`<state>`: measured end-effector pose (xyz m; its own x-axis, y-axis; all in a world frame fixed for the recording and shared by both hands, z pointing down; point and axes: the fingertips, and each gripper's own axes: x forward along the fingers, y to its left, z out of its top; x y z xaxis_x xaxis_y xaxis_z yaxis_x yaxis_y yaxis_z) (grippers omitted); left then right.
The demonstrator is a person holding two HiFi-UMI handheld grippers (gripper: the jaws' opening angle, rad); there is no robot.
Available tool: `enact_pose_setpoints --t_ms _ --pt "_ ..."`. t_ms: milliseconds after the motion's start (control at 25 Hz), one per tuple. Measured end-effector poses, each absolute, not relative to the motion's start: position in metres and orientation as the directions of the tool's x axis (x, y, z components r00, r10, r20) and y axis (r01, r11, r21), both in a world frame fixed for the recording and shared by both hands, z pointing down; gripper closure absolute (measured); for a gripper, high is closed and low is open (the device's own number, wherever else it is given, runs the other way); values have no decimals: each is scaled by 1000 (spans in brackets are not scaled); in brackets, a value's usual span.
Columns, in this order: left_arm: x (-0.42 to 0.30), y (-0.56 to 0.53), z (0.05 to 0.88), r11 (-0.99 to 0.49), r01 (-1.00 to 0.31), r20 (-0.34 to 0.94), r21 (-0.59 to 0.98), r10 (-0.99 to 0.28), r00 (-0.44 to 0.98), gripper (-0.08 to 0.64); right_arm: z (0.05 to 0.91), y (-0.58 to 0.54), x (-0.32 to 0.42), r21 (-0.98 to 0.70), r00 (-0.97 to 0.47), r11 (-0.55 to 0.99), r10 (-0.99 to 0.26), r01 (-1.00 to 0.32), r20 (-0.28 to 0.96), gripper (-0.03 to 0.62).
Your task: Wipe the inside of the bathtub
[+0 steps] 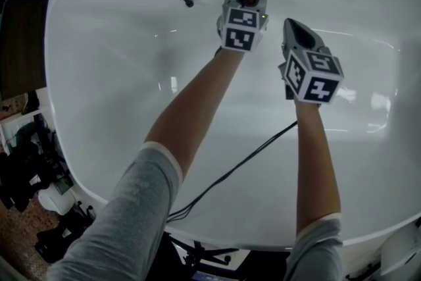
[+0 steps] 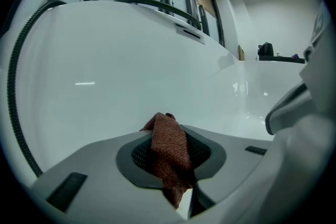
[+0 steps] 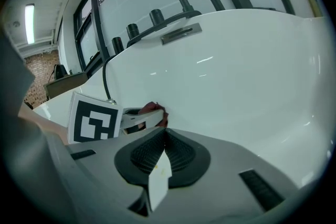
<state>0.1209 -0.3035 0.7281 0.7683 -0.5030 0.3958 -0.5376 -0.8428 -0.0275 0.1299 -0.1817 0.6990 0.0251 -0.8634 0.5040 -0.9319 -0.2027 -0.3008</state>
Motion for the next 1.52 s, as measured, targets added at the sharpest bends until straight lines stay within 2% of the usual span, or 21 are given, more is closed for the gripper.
enact_pose_setpoints --t_ms 280,480,640,760,1040,1160,1240,1440,1520 --pt "124 -297 741 -868 -496 406 -31 -464 787 468 707 -191 133 -269 33 -205 -848 -941 530 584" --pt "66 -320 766 -798 -603 465 5 -532 708 469 719 -191 125 -274 24 -209 -834 -939 552 584" --pt "36 -335 785 -779 -627 493 -27 -556 670 469 731 -189 127 -284 19 -211 -831 -935 556 584" --pt "47 -327 786 -778 -628 486 -21 -557 673 469 740 -184 131 -294 20 -220 -830 -930 557 584" --pt "129 -278 801 -867 -499 511 1 -428 745 468 750 -176 133 -287 28 -232 -820 -929 572 584" --pt "134 -275 803 -870 -493 507 -6 -428 748 469 753 -173 132 -287 26 -233 -816 -929 577 584" --pt "121 -282 804 -864 -503 507 -17 -441 741 469 754 -172 134 -287 27 -234 -816 -929 577 584" --pt "40 -320 832 -760 -650 565 -3 -538 626 469 759 -172 133 -303 22 -236 -820 -923 572 584" --pt "27 -326 838 -758 -652 574 -13 -540 616 469 762 -172 131 -306 19 -234 -821 -923 571 584"
